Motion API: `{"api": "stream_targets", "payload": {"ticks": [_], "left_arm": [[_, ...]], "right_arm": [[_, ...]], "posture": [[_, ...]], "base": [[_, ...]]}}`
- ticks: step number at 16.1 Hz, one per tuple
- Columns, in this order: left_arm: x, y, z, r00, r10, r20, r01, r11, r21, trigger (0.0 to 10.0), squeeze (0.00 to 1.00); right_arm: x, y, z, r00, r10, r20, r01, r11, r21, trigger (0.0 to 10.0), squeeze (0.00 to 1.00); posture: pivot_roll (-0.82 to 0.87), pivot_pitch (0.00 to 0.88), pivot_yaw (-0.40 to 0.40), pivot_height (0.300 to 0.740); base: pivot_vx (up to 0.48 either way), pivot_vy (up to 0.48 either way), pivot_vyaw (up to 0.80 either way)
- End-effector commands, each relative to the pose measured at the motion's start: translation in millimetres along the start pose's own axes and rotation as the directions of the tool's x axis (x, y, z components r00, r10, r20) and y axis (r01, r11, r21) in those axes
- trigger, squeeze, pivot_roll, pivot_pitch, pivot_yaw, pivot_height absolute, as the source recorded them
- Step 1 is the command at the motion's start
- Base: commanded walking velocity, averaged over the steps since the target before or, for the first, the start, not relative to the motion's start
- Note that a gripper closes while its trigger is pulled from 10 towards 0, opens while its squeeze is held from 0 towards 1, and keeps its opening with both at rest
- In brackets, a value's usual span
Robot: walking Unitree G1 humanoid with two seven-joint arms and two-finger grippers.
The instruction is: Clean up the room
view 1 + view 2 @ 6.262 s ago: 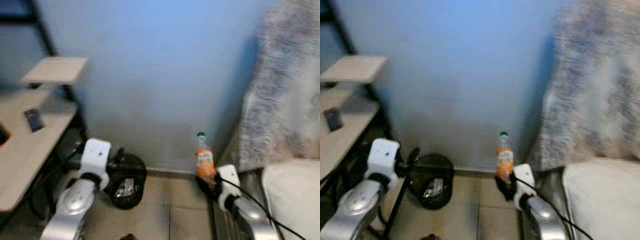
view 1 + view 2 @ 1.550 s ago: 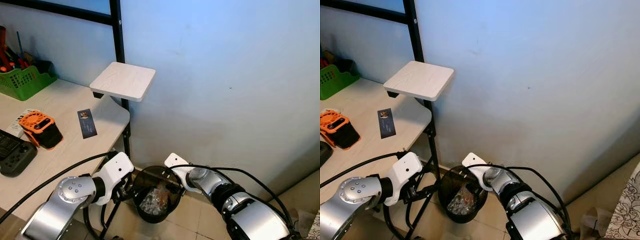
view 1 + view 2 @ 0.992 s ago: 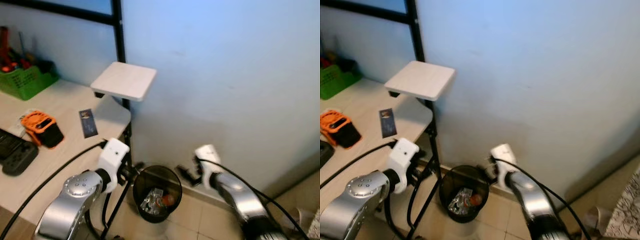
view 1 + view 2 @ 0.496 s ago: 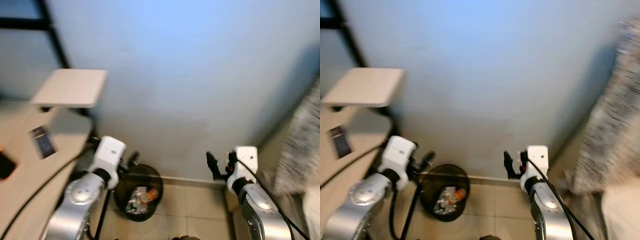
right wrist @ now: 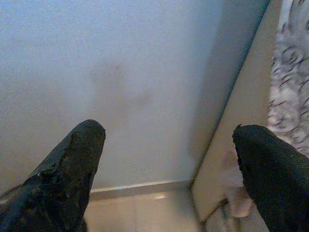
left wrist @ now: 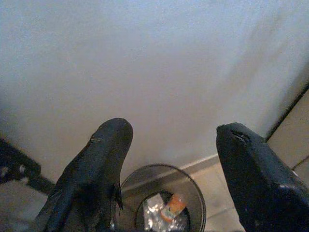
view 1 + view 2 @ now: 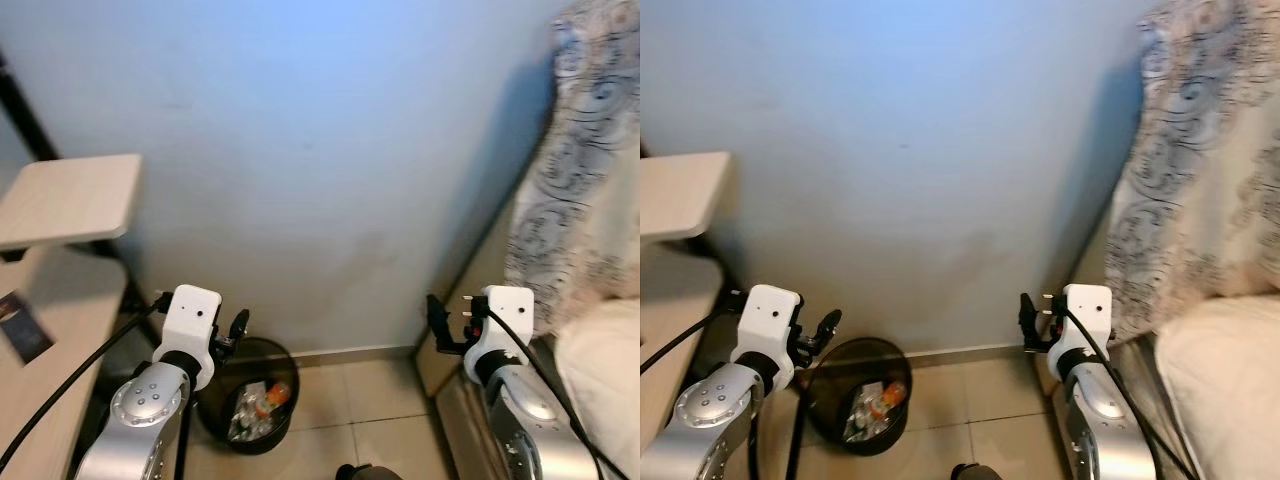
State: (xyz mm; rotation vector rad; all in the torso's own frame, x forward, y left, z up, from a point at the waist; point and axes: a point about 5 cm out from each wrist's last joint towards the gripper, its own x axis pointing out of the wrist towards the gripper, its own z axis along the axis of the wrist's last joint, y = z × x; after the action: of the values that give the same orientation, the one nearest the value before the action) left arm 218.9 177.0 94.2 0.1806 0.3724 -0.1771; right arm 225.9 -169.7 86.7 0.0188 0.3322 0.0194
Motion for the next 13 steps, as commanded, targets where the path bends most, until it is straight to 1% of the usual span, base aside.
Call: {"api": "stream_targets", "payload": {"ticks": [1, 3, 4, 5, 6, 7, 11, 12, 13], "left_arm": [[-2.5, 6.0, 7, 0.999, 0.032, 0.033, -0.032, 0.999, -0.005, 10.0, 0.00], [-2.3, 7.2, 4, 0.999, 0.030, 0.020, -0.030, 0.999, 0.010, 10.0, 0.00], [-1.1, 5.8, 3, 0.999, 0.031, 0.015, -0.031, 0.999, -0.005, 10.0, 0.00], [-0.4, 1.5, 5, 1.000, 0.011, 0.021, -0.011, 1.000, 0.001, 10.0, 0.00], [0.5, -0.3, 7, 1.000, -0.002, 0.026, 0.002, 1.000, 0.025, 10.0, 0.00], [1.5, 1.0, 7, 1.000, 0.004, 0.028, -0.005, 1.000, 0.029, 10.0, 0.00], [3.3, 3.4, 7, 1.000, -0.017, 0.021, 0.017, 1.000, 0.020, 10.0, 0.00], [3.6, 2.5, 6, 1.000, -0.020, 0.019, 0.020, 1.000, 0.018, 10.0, 0.00], [3.6, -0.4, 7, 0.999, -0.037, 0.018, 0.036, 0.999, 0.024, 10.0, 0.00]], "right_arm": [[-1.8, 4.7, 2, 1.000, 0.026, -0.001, -0.026, 0.999, -0.018, 10.0, 0.00], [0.2, 10.1, 6, 0.997, 0.076, 0.005, -0.076, 0.995, -0.064, 10.0, 0.00], [1.7, 12.7, 7, 0.995, 0.103, 0.009, -0.102, 0.991, -0.081, 10.0, 0.00], [3.1, 12.3, 9, 0.991, 0.131, 0.010, -0.129, 0.986, -0.109, 10.0, 0.00], [4.1, 9.6, 9, 0.990, 0.144, 0.003, -0.142, 0.983, -0.113, 10.0, 0.00], [3.8, 4.6, 8, 0.988, 0.154, -0.006, -0.154, 0.980, -0.128, 10.0, 0.00], [-7.9, -16.8, 2, 0.979, 0.198, -0.055, -0.205, 0.961, -0.186, 10.0, 0.00], [-8.3, -18.1, 1, 0.978, 0.199, -0.056, -0.206, 0.961, -0.185, 10.0, 0.00], [-7.7, -17.7, 1, 0.980, 0.196, -0.045, -0.201, 0.969, -0.146, 10.0, 0.00]], "posture": [[-0.06, 0.000, -0.006, 0.740], [-0.07, 0.000, 0.007, 0.740], [-0.07, 0.000, 0.013, 0.740], [-0.05, 0.000, 0.005, 0.740], [-0.03, 0.000, -0.012, 0.740], [-0.03, 0.000, -0.013, 0.740], [-0.07, 0.000, 0.018, 0.740], [-0.07, 0.000, 0.020, 0.740], [-0.05, 0.000, 0.018, 0.740]], "base": [[0.000, 0.000, -0.80], [0.000, 0.000, -0.80], [0.000, 0.000, -0.80], [0.000, 0.000, -0.80], [0.000, 0.000, -0.80], [0.000, 0.000, -0.80], [0.000, 0.000, -0.80], [0.000, 0.000, -0.80], [0.000, 0.000, -0.80]]}}
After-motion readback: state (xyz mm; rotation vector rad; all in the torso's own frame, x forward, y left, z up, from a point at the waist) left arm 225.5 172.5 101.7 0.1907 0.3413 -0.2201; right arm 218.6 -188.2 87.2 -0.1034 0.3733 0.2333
